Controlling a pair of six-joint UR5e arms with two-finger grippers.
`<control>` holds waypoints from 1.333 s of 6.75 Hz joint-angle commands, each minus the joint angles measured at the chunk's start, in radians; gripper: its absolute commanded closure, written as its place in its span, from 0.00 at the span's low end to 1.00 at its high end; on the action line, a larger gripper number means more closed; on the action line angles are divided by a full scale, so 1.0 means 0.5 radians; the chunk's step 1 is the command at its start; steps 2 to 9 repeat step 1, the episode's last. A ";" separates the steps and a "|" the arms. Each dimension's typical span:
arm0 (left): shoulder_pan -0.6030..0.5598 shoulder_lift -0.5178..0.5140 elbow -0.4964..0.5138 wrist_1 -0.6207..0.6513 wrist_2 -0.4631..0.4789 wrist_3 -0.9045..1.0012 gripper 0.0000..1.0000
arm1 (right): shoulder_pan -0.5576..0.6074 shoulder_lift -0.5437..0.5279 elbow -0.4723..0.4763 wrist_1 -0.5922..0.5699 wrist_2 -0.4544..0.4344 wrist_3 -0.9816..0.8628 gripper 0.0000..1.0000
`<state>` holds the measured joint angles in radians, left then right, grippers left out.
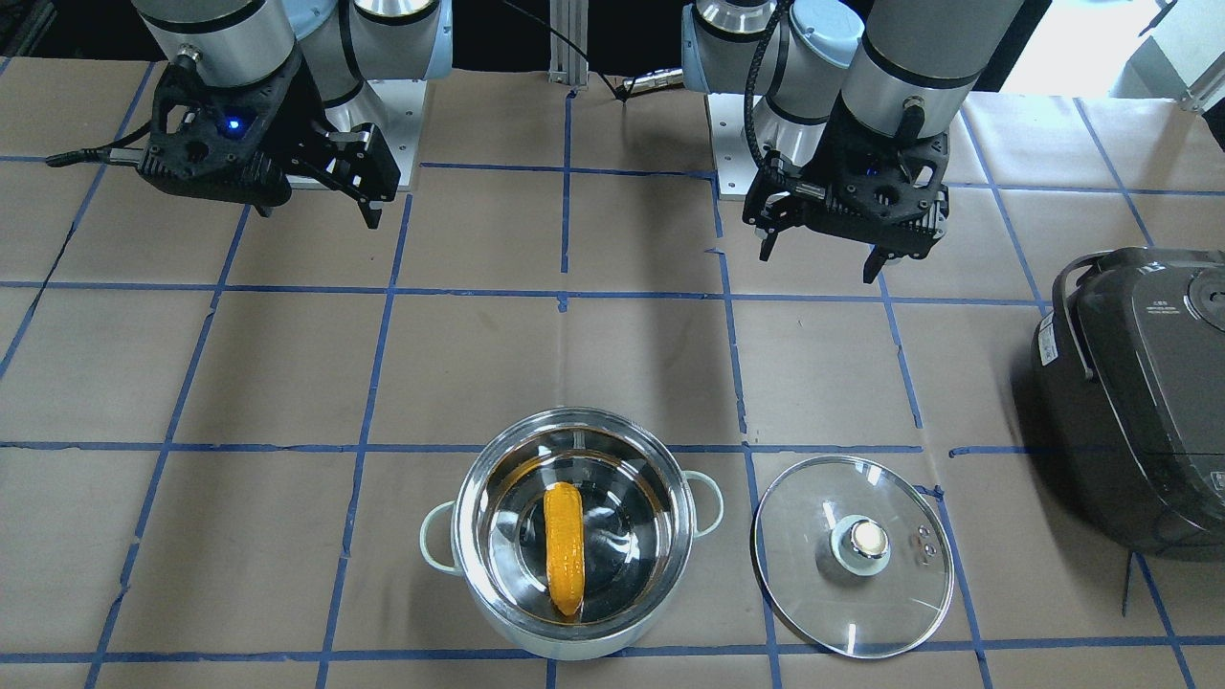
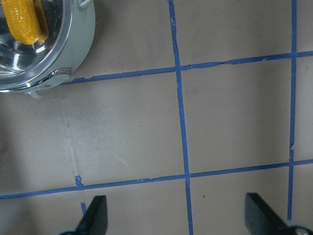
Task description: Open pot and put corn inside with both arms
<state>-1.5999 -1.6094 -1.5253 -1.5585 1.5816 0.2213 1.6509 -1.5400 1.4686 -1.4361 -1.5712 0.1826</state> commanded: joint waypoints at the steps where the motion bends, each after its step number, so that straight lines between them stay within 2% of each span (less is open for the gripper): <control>1: 0.006 0.001 -0.005 0.000 0.003 0.002 0.00 | 0.005 -0.003 -0.007 -0.003 0.007 0.000 0.00; 9: 0.006 0.001 -0.005 0.000 0.003 0.002 0.00 | 0.005 -0.003 -0.007 -0.003 0.007 0.000 0.00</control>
